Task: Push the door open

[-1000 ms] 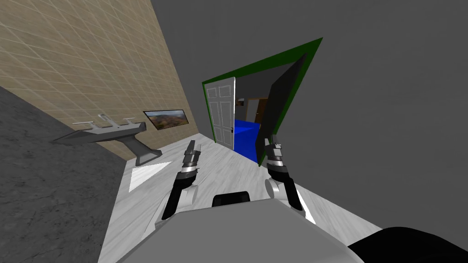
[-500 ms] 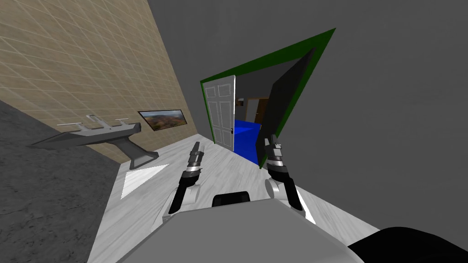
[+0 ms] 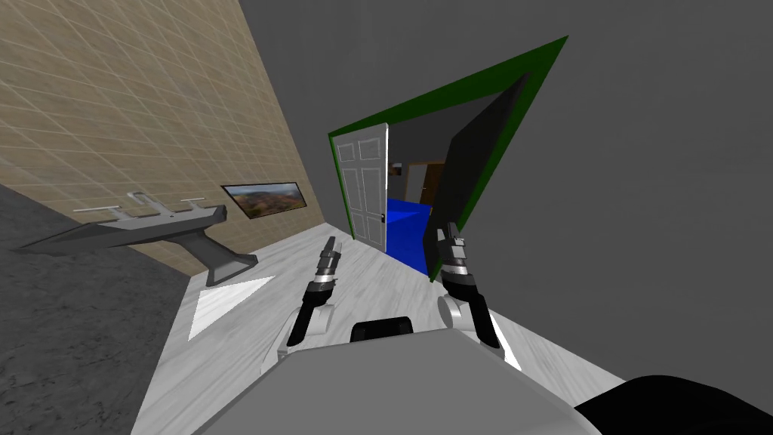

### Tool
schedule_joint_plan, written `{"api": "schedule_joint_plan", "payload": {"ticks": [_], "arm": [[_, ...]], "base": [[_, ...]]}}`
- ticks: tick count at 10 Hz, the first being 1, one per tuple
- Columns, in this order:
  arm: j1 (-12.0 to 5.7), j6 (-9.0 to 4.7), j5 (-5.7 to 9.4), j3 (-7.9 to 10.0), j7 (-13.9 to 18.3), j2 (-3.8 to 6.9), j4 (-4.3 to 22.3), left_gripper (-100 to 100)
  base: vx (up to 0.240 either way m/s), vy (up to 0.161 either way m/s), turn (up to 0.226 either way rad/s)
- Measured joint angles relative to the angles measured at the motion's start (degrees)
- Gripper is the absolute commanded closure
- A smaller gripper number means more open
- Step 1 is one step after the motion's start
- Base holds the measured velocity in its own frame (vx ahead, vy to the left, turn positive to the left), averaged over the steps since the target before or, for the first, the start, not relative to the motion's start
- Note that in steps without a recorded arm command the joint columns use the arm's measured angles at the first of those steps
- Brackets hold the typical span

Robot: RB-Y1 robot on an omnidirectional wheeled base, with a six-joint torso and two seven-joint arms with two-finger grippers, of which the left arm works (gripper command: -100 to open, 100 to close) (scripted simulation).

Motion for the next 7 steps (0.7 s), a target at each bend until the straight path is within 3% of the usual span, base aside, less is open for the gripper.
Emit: {"api": "schedule_joint_plan", "payload": {"ticks": [7], "arm": [[-3.61,-2.33,-0.45,-1.27,1.2,0.92,8.9,-100]], "base": [[0.114,0.01,-0.018]]}}
